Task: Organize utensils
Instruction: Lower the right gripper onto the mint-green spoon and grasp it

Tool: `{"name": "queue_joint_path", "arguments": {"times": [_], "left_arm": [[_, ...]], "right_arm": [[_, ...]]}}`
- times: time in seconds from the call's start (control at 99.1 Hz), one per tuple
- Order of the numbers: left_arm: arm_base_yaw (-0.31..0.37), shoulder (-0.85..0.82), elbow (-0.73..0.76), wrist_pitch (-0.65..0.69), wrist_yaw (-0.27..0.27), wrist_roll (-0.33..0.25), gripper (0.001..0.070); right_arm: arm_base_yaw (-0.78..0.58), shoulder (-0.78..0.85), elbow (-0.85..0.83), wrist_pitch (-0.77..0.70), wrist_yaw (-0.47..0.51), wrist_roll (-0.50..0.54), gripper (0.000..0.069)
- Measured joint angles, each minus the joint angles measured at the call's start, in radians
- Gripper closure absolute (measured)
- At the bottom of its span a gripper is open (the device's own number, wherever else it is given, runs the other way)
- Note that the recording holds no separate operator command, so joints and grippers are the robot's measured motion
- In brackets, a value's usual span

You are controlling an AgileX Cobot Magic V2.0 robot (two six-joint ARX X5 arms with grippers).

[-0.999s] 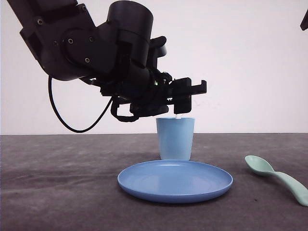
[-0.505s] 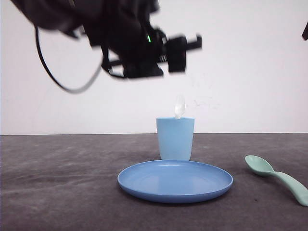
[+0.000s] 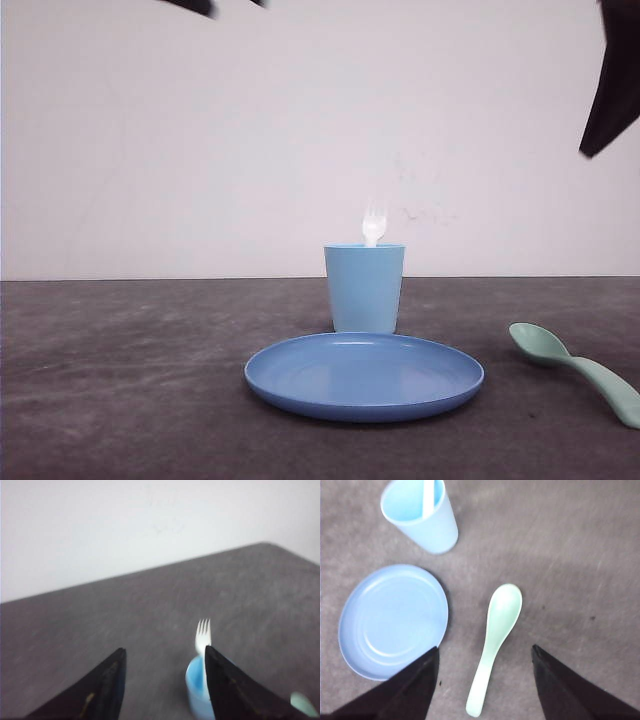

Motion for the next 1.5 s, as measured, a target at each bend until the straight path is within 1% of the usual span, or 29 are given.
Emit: {"name": "queue_joint_path", "arguments": {"times": [0.172,0.313,0.454,0.575,0.828,1.02,1.07,1.141,1.201,1.262,1.322,1.413,1.504], "left_arm": [[0.000,-0.227,0.000,-0.273,0.000,-0.049,0.0412],[0.000,-0.380,0.000,-0.405,0.000,-0.082,0.0412],[-0.001,-0.483,0.000,-0.458,-0.001,-0.098,0.0412],[-0.001,-0.531,0.000,-0.495,-0.001,-0.113,0.0412],[-0.002,-0.552,0.000,-0.568,-0.001,-0.128,0.0412],[-0.002,-0.552,0.000,-0.577,-0.001,-0.136,0.0412],[-0.002,-0.552,0.000,-0.577,-0.001,-0.136,0.0412],[-0.002,-0.552,0.000,-0.577,-0.001,-0.136,0.0412],[-0.002,-0.552,0.000,-0.578,-0.001,-0.137,0.0412],[-0.002,-0.552,0.000,-0.578,-0.001,-0.137,0.0412],[-0.002,-0.552,0.000,-0.578,-0.001,-0.137,0.0412],[-0.002,-0.552,0.000,-0.578,-0.001,-0.137,0.0412],[-0.002,-0.552,0.000,-0.578,-0.001,-0.137,0.0412]], "right_arm": [[0.034,0.108,0.000,-0.027,0.022,0.048,0.0327],[0.090,0.219,0.000,-0.026,0.022,0.074,0.0327],[0.147,0.324,0.000,0.000,0.073,0.100,0.0327],[0.175,0.404,0.000,0.022,0.127,0.119,0.0327],[0.180,0.462,0.002,0.092,0.150,0.161,0.0327],[0.181,0.511,0.002,0.109,0.150,0.171,0.0328],[0.181,0.529,0.002,0.114,0.150,0.171,0.0346],[0.181,0.546,0.002,0.118,0.155,0.171,0.0391],[0.181,0.546,0.003,0.128,0.153,0.172,0.0443],[0.181,0.546,0.003,0.138,0.153,0.171,0.0511],[0.182,0.546,0.003,0.140,0.153,0.171,0.0558],[0.185,0.543,0.003,0.140,0.157,0.166,0.0593],[0.188,0.531,0.003,0.140,0.174,0.160,0.0601]]}}
